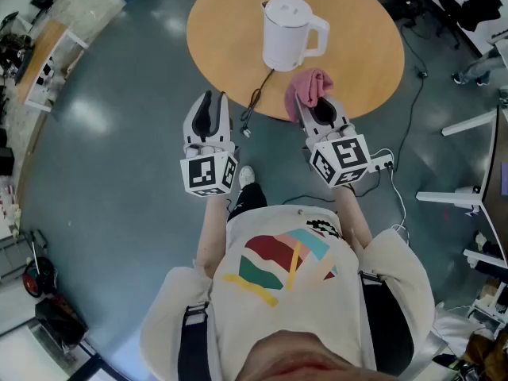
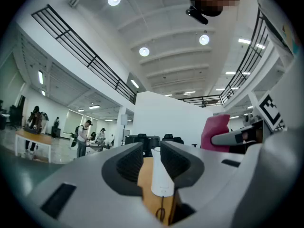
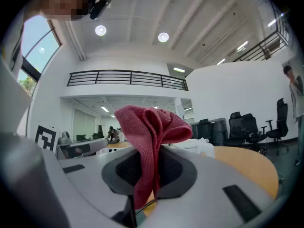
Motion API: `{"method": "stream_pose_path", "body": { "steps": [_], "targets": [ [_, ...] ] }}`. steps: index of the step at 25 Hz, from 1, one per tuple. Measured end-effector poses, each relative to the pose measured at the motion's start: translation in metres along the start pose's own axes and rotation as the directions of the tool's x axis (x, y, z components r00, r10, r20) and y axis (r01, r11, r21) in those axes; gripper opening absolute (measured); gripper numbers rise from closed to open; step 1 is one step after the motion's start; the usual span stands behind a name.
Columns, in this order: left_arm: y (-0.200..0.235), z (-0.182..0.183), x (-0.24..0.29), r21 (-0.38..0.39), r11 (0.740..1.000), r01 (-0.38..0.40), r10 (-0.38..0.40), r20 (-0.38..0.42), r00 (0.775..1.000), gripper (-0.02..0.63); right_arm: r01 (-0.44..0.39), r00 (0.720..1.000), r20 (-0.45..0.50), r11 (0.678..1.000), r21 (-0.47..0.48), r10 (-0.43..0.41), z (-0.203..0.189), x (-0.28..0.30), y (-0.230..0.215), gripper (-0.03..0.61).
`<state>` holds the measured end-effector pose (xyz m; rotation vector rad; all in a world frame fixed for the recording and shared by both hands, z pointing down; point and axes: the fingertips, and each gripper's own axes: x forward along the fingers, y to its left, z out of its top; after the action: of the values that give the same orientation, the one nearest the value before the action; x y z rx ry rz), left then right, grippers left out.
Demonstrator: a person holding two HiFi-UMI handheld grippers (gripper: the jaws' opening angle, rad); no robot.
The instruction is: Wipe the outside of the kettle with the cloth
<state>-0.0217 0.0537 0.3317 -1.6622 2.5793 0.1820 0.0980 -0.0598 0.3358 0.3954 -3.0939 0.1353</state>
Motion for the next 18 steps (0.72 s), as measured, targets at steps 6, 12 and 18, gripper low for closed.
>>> {"method": "stream_pose_path", "body": {
  "steps": [6, 12, 18],
  "targets": [
    [0.064, 0.018, 0.09, -0.043, 0.981, 0.19, -0.189, 0.036, 0.981, 0.152, 0.168, 0.986, 0.021, 0.984, -0.066, -0.167, 0.016, 0.101, 0.006, 0.047],
    [0.082, -0.002, 0.146, -0.087, 0.95, 0.299, -0.298, 0.02, 0.954, 0.152, 0.276, 0.961, 0.005, 0.959, -0.059, -0.276, 0.008, 0.14, -0.002, 0.046],
    [0.072, -0.015, 0.172, -0.132, 0.91, 0.392, -0.39, 0.044, 0.92, 0.152, 0.352, 0.936, 0.025, 0.936, -0.033, -0.351, -0.002, 0.153, -0.022, 0.047]
  ]
}}
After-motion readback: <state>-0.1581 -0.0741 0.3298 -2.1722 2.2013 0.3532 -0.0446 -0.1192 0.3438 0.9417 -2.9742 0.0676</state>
